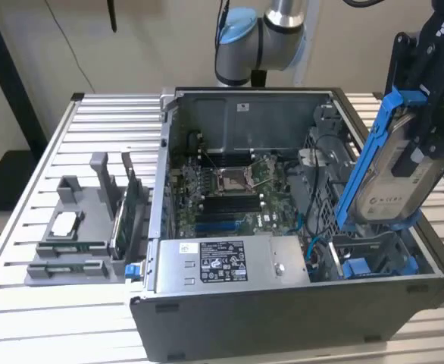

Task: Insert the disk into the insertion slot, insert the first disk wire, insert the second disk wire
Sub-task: 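Insert the disk into the insertion slot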

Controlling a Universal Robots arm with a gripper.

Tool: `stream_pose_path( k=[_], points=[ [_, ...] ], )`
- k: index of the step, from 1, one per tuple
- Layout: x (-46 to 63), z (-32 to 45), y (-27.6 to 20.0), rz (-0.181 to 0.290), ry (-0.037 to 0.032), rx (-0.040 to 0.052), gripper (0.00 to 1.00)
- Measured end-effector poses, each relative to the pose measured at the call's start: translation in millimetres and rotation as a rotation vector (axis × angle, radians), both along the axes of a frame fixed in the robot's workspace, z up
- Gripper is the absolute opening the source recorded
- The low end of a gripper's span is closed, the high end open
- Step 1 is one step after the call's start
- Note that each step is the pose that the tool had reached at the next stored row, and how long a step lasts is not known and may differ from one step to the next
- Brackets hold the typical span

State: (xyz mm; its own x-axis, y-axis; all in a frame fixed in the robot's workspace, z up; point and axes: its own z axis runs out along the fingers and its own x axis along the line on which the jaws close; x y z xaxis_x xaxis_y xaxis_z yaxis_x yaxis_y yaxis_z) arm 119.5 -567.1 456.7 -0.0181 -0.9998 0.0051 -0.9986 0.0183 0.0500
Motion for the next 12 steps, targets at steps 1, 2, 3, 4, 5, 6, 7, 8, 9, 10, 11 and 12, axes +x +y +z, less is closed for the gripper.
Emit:
stream_pose_path(
  k=[1,2,3,4,5,6,7,8,9,10,11,12],
  points=[
    [0.0,0.0,0.0,0.000,0.0001,0.0000,0.33],
    [0.0,-0.1,0.0,0.000,0.0001,0.0001,0.33],
    [0.1,-0.4,0.0,0.000,0.0001,0.0001,0.33],
    [0.4,-1.2,0.0,0.000,0.0002,0.0001,0.33],
    [0.8,-2.3,0.0,0.000,0.0001,0.0000,0.33],
    [1.0,-3.5,0.0,0.000,0.0001,0.0000,0.33],
    [1.1,-4.8,0.0,0.000,0.0001,-0.0001,0.33],
    [1.2,-6.1,0.0,0.000,0.0001,-0.0001,0.33],
    [1.4,-7.3,-0.2,0.000,0.0001,0.0002,0.33],
    [1.5,-8.3,-0.4,0.000,0.0001,0.0002,0.33],
    [1.6,-8.9,-0.6,0.000,0.0001,0.0000,0.33],
    [1.5,-9.0,-0.6,0.000,0.0001,-0.0001,0.33]
  ],
)
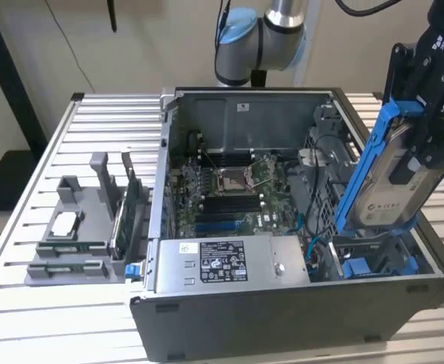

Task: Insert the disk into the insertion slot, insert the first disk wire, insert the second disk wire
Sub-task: 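Insert the disk into the insertion slot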

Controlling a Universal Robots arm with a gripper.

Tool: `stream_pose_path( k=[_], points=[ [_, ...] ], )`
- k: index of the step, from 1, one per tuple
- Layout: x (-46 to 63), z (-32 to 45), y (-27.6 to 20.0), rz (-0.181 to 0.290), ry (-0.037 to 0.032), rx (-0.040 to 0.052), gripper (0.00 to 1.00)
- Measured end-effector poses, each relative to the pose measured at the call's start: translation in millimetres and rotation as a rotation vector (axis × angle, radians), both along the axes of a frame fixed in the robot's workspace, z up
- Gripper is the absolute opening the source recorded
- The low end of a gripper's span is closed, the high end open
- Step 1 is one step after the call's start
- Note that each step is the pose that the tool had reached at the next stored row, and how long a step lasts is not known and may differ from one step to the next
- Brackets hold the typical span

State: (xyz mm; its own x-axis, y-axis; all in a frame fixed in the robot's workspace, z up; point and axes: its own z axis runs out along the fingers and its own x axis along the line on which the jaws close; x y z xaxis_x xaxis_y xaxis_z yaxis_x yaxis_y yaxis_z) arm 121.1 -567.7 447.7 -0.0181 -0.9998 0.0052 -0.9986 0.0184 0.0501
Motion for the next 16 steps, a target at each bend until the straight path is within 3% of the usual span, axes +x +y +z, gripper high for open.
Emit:
stream_pose_path(
  k=[16],
  points=[
    [0.1,-4.2,0.0,0.000,0.0000,0.0001,0.33]
  ],
)
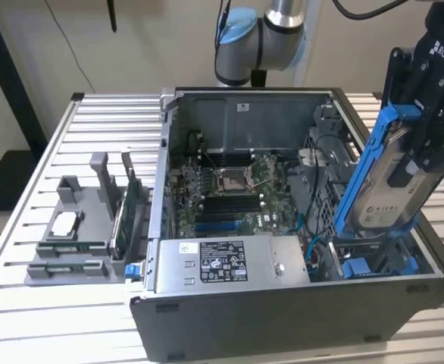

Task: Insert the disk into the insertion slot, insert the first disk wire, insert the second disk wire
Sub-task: 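Insert the disk into the insertion slot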

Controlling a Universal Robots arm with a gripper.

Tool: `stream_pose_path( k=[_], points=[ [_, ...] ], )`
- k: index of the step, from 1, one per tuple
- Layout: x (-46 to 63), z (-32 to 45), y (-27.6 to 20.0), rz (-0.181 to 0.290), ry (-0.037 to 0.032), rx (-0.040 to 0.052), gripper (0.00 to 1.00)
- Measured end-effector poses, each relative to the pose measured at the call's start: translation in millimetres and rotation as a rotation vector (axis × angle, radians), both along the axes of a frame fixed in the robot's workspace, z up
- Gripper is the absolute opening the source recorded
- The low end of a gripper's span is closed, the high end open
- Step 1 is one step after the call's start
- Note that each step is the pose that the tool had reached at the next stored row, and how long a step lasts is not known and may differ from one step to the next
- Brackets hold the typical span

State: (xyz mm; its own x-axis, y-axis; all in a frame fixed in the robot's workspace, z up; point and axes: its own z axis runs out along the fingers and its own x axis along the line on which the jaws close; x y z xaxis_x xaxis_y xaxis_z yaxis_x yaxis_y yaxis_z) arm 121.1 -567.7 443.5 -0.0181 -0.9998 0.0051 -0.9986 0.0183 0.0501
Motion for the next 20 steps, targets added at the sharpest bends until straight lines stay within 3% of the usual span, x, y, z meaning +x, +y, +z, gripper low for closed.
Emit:
stream_pose_path(
  k=[6,20],
  points=[
    [0.0,-3.3,-0.1,0.000,0.0000,0.0000,0.33],
    [4.9,-19.6,-0.5,0.000,0.0001,-0.0001,0.33]
  ],
)
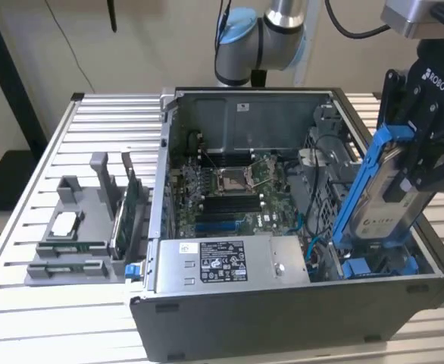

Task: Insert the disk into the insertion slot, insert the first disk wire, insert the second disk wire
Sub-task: 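Insert the disk into the insertion slot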

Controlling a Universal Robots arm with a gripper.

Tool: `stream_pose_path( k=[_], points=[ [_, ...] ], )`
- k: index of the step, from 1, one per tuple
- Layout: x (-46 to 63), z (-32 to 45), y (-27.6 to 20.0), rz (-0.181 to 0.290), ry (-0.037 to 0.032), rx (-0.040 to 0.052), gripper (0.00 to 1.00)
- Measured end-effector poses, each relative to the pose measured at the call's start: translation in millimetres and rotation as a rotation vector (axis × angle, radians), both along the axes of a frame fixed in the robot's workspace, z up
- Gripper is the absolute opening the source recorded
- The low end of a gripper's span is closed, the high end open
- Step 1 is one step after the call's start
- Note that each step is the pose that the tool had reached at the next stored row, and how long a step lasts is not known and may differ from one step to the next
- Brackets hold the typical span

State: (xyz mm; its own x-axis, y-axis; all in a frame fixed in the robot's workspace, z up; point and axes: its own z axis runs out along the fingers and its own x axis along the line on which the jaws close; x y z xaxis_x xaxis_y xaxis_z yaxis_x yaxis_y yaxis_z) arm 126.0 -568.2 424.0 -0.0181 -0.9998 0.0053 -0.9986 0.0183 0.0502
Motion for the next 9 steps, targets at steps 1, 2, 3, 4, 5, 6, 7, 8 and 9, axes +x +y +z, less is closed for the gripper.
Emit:
stream_pose_path(
  k=[1,2,3,4,5,6,7,8,9],
  points=[
    [1.7,-0.4,0.0,0.000,0.0000,0.0002,0.33],
    [3.1,-0.8,0.0,0.000,0.0001,0.0002,0.33],
    [4.2,-1.3,-0.1,0.000,0.0003,0.0002,0.33],
    [5.3,-2.1,-0.2,0.000,0.0007,0.0002,0.33],
    [6.2,-3.1,-0.4,0.000,0.0011,0.0002,0.33],
    [6.8,-4.1,-0.6,0.000,0.0016,0.0001,0.33],
    [7.1,-5.2,-0.7,0.000,0.0021,0.0001,0.33],
    [7.2,-6.3,-0.9,0.000,0.0025,0.0002,0.33],
    [7.2,-7.3,-0.9,0.000,0.0028,0.0001,0.33]
  ],
)
